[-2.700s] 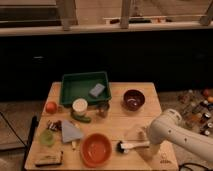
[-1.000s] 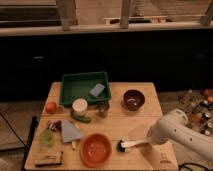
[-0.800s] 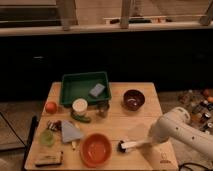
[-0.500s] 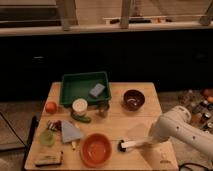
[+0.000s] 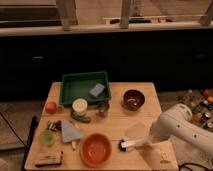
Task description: Wipe red bowl with brush
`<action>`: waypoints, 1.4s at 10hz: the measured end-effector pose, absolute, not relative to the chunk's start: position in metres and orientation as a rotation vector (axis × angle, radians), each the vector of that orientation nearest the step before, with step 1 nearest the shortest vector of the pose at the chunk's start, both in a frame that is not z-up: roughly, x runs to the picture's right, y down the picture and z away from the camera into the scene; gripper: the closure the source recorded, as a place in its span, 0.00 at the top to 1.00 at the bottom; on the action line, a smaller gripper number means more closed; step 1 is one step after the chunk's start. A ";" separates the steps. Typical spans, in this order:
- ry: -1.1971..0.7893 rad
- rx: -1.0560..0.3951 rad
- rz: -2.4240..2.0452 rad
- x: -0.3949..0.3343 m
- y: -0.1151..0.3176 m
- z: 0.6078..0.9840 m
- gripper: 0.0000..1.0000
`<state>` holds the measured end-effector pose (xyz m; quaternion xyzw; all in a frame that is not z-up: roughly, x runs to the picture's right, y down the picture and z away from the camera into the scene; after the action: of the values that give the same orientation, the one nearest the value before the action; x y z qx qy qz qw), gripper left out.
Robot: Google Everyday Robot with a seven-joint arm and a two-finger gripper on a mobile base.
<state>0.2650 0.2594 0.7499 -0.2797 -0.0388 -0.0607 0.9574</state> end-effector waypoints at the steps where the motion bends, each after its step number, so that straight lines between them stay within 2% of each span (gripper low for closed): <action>1: -0.077 -0.565 -0.118 0.266 0.258 0.750 0.03; 14: -0.217 -0.506 -0.113 0.241 0.214 0.724 0.03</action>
<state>0.2408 0.2135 0.7238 -0.2499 -0.1070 -0.0556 0.9607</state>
